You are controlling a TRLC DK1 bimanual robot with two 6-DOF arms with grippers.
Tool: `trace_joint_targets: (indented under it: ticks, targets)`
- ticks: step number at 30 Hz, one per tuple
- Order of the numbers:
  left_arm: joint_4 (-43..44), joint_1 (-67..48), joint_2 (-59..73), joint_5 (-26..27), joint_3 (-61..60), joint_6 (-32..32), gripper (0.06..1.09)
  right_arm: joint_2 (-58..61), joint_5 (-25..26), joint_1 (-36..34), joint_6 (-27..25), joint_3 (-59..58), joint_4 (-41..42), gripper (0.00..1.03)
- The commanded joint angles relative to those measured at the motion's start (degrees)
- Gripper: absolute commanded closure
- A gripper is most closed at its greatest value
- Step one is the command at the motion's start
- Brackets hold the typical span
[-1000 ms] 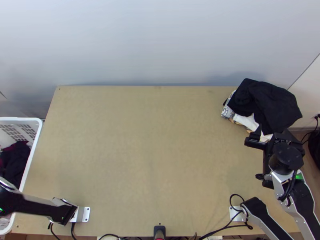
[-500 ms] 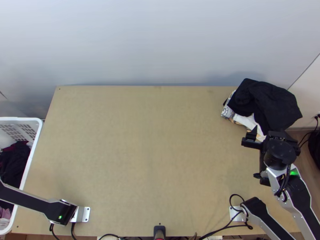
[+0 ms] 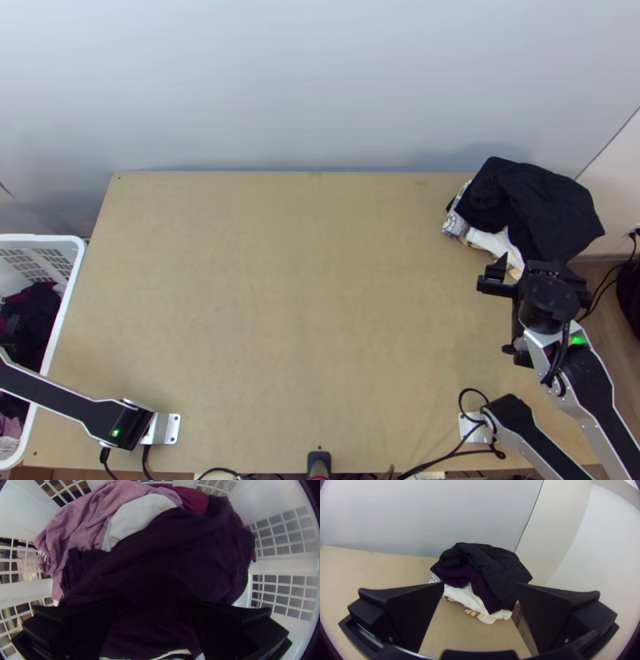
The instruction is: Fold the t-shirt
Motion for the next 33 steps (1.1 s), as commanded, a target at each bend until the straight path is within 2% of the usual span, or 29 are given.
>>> trace_joint_targets:
  ticks: [1, 3, 5, 6, 7, 8, 14, 20, 24, 28, 33]
  targets:
    - [-6.60, 0.12, 4.17, -1.98, 6.27, 2.50, 0.12, 0.22, 0.02, -0.02, -0.23, -0.47, 0.29, 0.04]
    - [-5.81, 0.38, 3.47, -1.98, 6.09, 2.15, 0.21, 0.22, 0.02, 0.06, -0.23, -0.47, 0.29, 0.04]
    - [-4.14, 0.47, 2.33, -1.89, 4.95, 2.15, 0.24, 0.13, 0.02, 0.15, -0.23, -0.47, 0.29, 0.04]
    - [-3.62, 0.38, 1.89, -1.63, 4.60, 2.41, 0.45, 0.13, 0.02, 0.15, -0.32, -0.47, 0.38, 0.04]
    - [-2.21, 0.38, 1.80, -1.54, 4.51, 2.94, 0.82, 0.04, 0.02, 0.15, -0.41, -0.47, 0.29, 0.04]
    - [-1.24, 0.38, 1.71, -1.28, 4.51, 3.56, 1.06, -0.05, 0.02, 0.15, -0.49, -0.47, 0.29, 0.04]
    - [-1.95, 0.47, -1.45, 1.27, 3.19, 3.56, 1.05, -0.49, 0.02, 0.33, -1.11, -0.38, 0.29, 0.04]
    - [-1.86, -0.58, -13.93, 5.49, 0.29, 2.68, 1.05, -0.58, 0.02, 0.42, -1.11, -0.21, 0.73, 0.04]
    - [-2.74, -0.94, -24.22, 13.22, -0.06, 0.04, 1.05, -0.66, 0.02, 0.33, -2.08, 1.11, 1.26, 0.05]
    - [-3.35, -0.94, -33.97, 23.95, 0.11, -1.81, 1.05, -0.49, 0.02, 0.33, -3.39, 3.75, 0.91, 0.05]
    - [-3.62, -3.92, -44.87, 26.23, 1.70, -2.60, 1.05, -0.40, 0.02, 0.42, -4.10, 4.89, 0.82, 0.05]
